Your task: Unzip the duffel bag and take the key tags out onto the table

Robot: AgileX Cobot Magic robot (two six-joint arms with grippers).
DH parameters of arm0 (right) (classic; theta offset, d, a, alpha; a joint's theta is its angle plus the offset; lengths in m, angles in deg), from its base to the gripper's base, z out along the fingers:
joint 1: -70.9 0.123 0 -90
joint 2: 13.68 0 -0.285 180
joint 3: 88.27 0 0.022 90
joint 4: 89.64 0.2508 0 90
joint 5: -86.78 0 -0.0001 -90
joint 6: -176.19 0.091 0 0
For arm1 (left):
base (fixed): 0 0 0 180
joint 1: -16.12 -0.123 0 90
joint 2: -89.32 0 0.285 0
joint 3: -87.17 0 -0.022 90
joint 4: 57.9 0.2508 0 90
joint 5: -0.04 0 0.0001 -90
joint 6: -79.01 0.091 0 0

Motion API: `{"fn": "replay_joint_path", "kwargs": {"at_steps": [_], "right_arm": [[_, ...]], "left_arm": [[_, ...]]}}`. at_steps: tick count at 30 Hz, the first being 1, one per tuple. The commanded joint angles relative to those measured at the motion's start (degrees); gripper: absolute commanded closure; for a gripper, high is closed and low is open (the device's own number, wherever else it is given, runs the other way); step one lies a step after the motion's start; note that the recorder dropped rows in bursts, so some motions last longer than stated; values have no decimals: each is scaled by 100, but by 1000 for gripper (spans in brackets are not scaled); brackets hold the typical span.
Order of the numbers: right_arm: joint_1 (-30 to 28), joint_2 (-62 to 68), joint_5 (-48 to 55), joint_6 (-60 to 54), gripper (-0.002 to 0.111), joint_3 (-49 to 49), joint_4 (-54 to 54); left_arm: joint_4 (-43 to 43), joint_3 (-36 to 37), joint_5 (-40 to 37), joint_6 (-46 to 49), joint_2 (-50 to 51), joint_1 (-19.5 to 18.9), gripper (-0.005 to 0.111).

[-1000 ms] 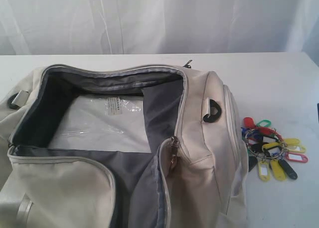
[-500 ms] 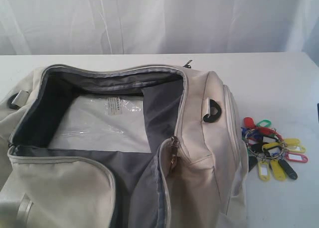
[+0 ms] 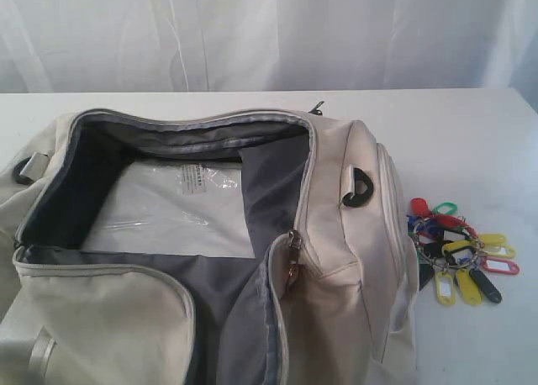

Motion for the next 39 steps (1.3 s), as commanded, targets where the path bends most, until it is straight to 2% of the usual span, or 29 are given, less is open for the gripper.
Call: {"fn": "replay_joint_path", "kwargs": {"at_steps": [1,4,15,17,20,26,39], "right_arm": [[-34,-322,-212,-6,108,-778,11],[-94,-511,-212,-6,108,-1367,11],[-1120,-1741,-3298,5,108,-3496,23],[-1321,-1965,-2444,5,108,-3496,23],[-1493,-2228,-2035,5,108,-3496,23],[-1530,-2665,-2022,5,108,-3496,23],[-1488,-2711,-1949,5,108,-3496,23]], "left_arm": [[-18,20,22,-73,-26,-6,107],[-28,20,23,-73,-26,-6,107],[-28,20,23,-85,-26,-6,107],[-28,20,23,-85,-26,-6,107],[-28,20,23,-85,-26,-6,107],[-28,20,23,-85,-26,-6,107],[-28,20,23,-83,-26,-6,107]]}}
